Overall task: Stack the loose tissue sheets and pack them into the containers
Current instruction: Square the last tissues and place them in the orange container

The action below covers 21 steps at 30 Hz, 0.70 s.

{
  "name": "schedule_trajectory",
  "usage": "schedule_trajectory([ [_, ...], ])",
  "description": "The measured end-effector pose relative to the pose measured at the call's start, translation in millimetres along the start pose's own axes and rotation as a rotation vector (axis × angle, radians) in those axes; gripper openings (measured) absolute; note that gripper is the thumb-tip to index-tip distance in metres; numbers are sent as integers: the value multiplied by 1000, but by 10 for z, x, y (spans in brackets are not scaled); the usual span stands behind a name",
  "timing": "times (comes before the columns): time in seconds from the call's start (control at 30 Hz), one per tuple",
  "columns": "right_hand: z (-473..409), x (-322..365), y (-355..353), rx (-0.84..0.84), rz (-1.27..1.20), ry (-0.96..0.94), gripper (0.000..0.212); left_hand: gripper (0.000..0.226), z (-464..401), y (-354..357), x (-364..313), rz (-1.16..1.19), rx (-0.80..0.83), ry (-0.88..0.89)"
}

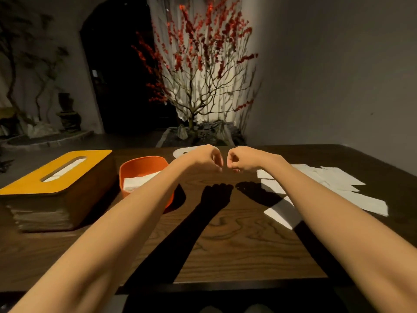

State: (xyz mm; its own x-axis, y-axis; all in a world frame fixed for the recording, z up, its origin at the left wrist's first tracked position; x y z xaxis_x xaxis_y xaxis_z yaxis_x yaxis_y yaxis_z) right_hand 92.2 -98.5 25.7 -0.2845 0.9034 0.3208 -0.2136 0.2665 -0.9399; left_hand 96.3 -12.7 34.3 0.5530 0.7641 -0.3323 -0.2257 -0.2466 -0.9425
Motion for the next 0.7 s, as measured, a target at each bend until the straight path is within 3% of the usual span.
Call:
schedule_trajectory([
  [0.47,1035,-1357,-72,-26,-58,290,11,4,-553,850,-1244,90,249,170],
  [0.6,1308,-1707,19,60,-44,390,12,13,-626,1109,-1440,93,270,156],
  [0.7,1511,-1957,189,216,-56,480,15,30,-697,1277,-1507,24,269,70],
])
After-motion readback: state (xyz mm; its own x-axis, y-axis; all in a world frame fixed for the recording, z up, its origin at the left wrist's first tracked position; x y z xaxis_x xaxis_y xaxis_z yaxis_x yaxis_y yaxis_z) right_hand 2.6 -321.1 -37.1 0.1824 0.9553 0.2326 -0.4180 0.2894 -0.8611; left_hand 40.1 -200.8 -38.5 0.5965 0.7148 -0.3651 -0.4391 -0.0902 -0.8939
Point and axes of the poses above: each hand's wrist, its own z-axis away from the middle knuckle, its own y-axis out of the palm, x = y × z, the point moved 9 cm from there along -z, towards the middle knuckle, and after that the axes turned 8 degrees about x, right-handed, at the moved point
